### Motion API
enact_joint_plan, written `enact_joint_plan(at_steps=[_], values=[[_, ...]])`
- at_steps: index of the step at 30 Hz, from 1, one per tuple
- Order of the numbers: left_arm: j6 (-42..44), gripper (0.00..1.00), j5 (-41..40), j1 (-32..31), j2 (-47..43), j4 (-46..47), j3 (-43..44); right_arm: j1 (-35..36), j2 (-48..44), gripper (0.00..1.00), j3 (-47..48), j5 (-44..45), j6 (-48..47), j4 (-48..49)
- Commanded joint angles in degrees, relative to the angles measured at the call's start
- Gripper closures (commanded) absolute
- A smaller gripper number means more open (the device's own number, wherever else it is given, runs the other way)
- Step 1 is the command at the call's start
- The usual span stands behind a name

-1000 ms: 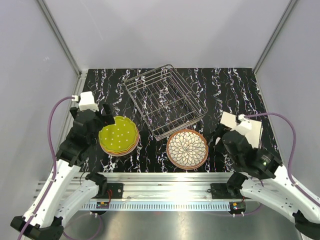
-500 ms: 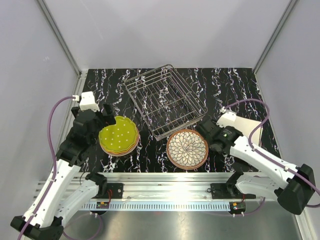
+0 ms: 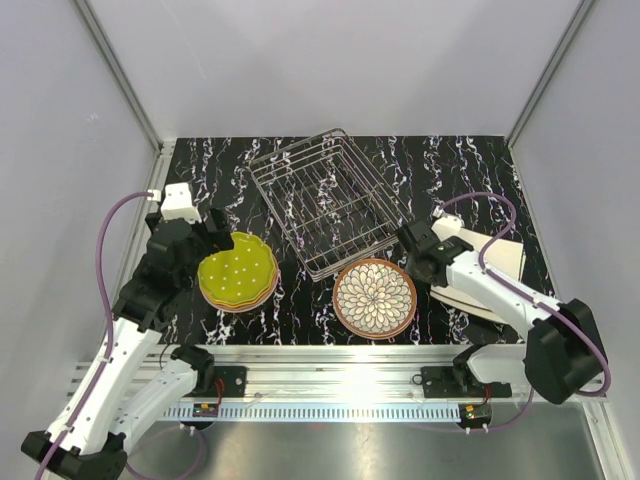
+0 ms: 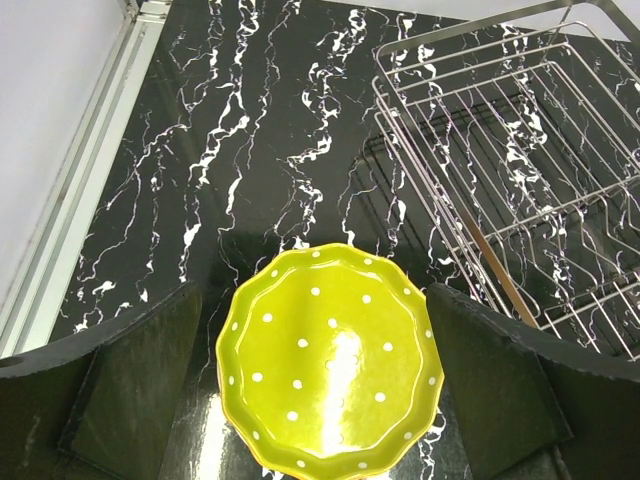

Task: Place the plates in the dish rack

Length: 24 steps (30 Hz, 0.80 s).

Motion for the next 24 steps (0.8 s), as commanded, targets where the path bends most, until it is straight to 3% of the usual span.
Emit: enact_joint_plan(at_steps=[1,24], values=[[-0.63,0.01,1.53,0.11,0.29,2.12,0.98,-0.57,1.66,0.38,3.58,0.61,-1.09,0.05],[-0.72,0.01,2.67,-0.85,2.40,2.29,0.63,-6.99,11.68,0.41,3.94,-1.58,-4.87,0.31]])
